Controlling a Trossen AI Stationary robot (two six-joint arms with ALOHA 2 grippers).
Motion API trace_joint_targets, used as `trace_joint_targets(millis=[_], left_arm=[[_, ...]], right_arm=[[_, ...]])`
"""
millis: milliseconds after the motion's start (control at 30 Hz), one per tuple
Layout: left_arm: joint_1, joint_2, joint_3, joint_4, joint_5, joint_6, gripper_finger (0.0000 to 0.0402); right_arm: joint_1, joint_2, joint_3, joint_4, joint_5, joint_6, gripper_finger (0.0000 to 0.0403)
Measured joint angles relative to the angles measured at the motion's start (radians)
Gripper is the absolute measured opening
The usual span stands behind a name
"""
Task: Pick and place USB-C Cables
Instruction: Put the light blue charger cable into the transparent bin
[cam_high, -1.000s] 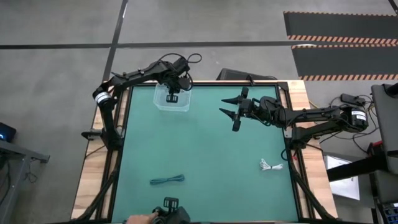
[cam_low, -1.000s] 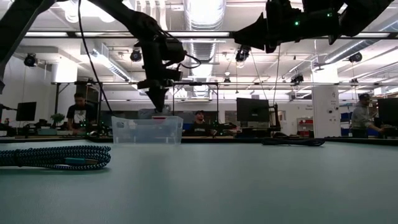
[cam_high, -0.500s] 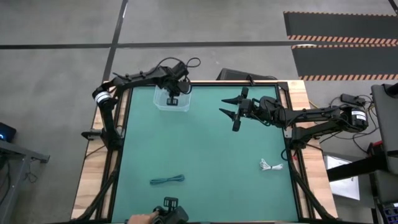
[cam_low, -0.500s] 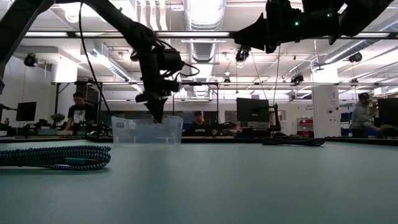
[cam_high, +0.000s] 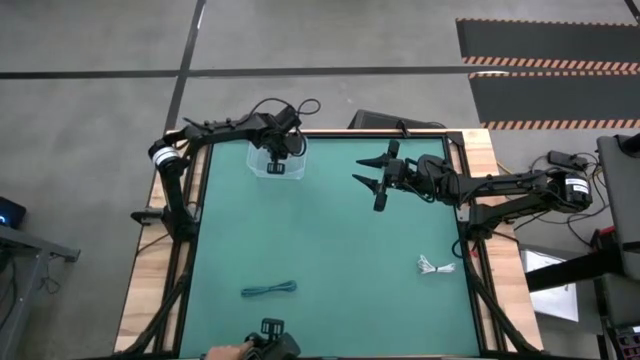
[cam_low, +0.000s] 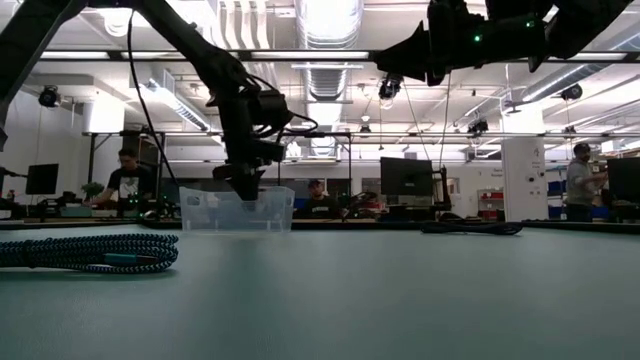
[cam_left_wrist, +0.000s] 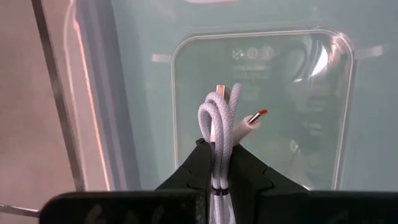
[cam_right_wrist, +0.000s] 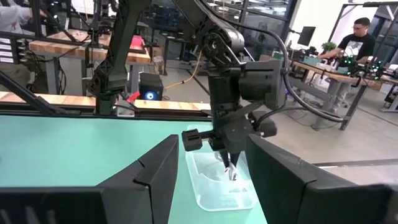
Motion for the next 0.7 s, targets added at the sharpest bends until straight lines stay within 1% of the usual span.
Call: trace_joint_targets(millis=[133, 600, 700], left_arm=[[0.0, 0.0, -0.018, 0.013, -0.001, 0.0, 0.0012], [0.0, 0.0, -0.021, 0.036, -0.001, -0.007, 0.0013], [0.0, 0.0, -0.021, 0.035, -0.001, -0.007, 0.0022]], right_arm=[[0.0, 0.0, 0.0, -0.005, 0.0, 0.0, 0.0178], [0.0, 0.0, 0.0, -0.007, 0.0, 0.001, 0.0178], [0.0, 0.0, 0.0, -0.007, 0.0, 0.003, 0.0178]])
